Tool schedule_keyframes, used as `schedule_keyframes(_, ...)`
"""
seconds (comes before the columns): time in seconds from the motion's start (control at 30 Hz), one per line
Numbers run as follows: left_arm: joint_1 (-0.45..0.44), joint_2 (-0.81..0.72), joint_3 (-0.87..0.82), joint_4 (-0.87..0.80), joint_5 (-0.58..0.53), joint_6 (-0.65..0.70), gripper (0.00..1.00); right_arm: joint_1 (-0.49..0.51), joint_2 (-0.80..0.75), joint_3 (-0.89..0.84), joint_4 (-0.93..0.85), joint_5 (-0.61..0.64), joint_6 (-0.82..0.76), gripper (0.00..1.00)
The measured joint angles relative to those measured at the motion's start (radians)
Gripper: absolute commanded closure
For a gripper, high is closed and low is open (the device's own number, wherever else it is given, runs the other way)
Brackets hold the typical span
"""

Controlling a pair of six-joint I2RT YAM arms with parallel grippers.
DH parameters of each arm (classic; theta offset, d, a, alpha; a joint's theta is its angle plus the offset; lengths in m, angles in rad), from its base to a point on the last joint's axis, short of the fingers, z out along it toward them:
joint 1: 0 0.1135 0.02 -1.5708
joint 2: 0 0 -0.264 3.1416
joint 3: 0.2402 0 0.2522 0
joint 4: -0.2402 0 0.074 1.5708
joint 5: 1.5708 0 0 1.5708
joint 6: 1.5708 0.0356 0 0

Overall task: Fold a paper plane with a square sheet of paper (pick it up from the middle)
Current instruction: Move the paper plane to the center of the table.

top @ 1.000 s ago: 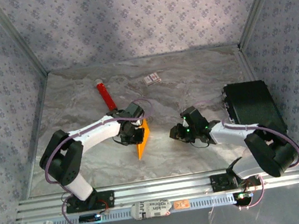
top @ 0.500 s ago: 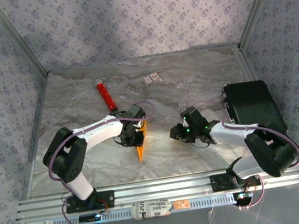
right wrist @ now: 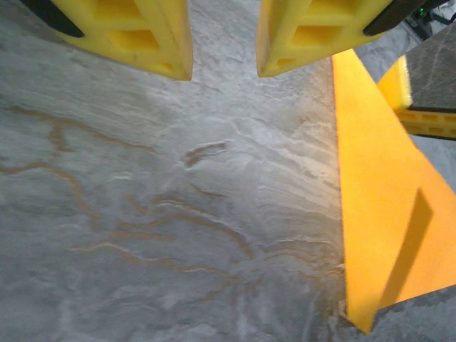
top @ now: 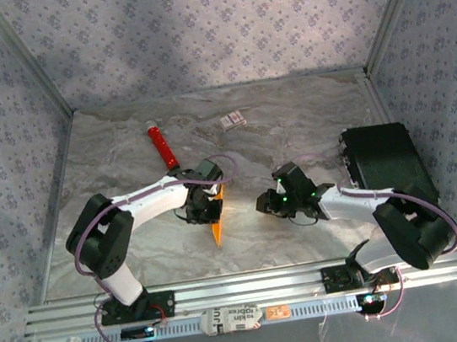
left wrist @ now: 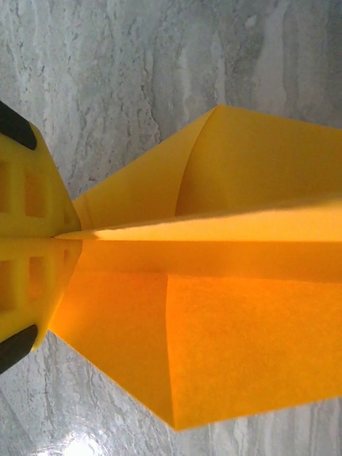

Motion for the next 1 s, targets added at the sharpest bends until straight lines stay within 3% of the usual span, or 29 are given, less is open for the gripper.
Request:
schedule_keyframes(0.7,0.0,-0.053,-0.001,0.055,0.019,-0.016,0.99,0.087,0.268,0.187,0.225,-0.052,0.077,0.64)
schedule_keyframes(0.87,-0.001,-0.053,-0.001,0.056,0.022,-0.016,0.98,0.089,0.326,0.209,0.247,-0.061,0.088,0.76)
schedule_keyframes(1.0,-0.001,-0.053,-0.001,0.056,0.023,-0.016,0.92,0.089,0.357,0.213,0.263,-0.074,0.092,0.84)
